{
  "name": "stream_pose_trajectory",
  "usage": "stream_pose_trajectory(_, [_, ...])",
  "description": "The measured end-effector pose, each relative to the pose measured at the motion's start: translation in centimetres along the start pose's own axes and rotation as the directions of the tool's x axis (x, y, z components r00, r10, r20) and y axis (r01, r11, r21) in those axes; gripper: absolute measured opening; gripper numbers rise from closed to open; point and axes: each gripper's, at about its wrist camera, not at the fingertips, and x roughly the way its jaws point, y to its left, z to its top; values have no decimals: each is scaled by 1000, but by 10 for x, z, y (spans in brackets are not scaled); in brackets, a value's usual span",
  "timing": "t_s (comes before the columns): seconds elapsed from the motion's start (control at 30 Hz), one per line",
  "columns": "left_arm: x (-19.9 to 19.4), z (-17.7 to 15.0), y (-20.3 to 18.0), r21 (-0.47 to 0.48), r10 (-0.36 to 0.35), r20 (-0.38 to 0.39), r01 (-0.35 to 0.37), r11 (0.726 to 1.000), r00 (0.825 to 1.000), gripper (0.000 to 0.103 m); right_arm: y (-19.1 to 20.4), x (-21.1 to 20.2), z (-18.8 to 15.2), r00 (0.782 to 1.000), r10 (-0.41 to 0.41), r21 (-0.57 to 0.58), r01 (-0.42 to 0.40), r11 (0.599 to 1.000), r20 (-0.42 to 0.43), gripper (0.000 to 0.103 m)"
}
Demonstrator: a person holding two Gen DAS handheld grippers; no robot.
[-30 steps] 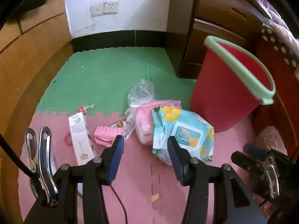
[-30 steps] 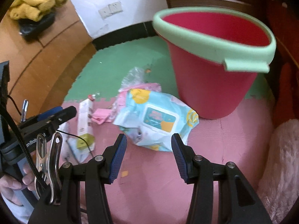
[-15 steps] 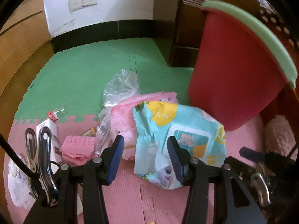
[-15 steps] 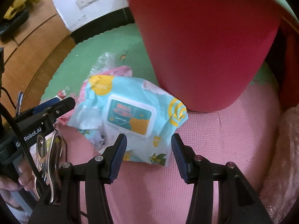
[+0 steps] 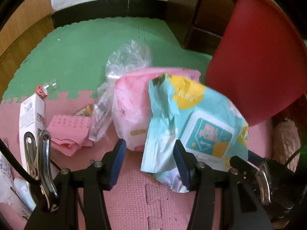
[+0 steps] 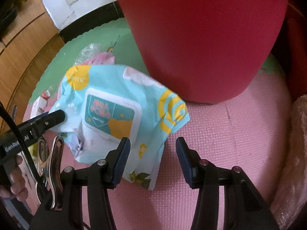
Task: Collect trash
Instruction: 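Lower the right tool onto the blue wet-wipes pack and close on it, then lift the wet-wipes pack off the mat with the right tool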
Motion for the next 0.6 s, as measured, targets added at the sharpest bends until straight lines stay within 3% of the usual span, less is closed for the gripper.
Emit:
stream_pose_trajectory(0.23, [18, -7, -9, 25, -6, -71, 8, 1000, 997, 53, -3, 20, -7, 999, 18, 12, -17, 1000, -38, 51])
stream_pose_trajectory(0.43, [28, -12, -16, 51, -6, -108, 11, 999, 994, 53, -11, 23, -9, 998, 61, 56, -59, 997, -35, 51])
stream_pose_trajectory(0.6, [34, -13, -17, 55, 3, -116, 4, 998, 993, 53, -5, 24, -12, 999, 43, 24, -43, 999, -18, 51])
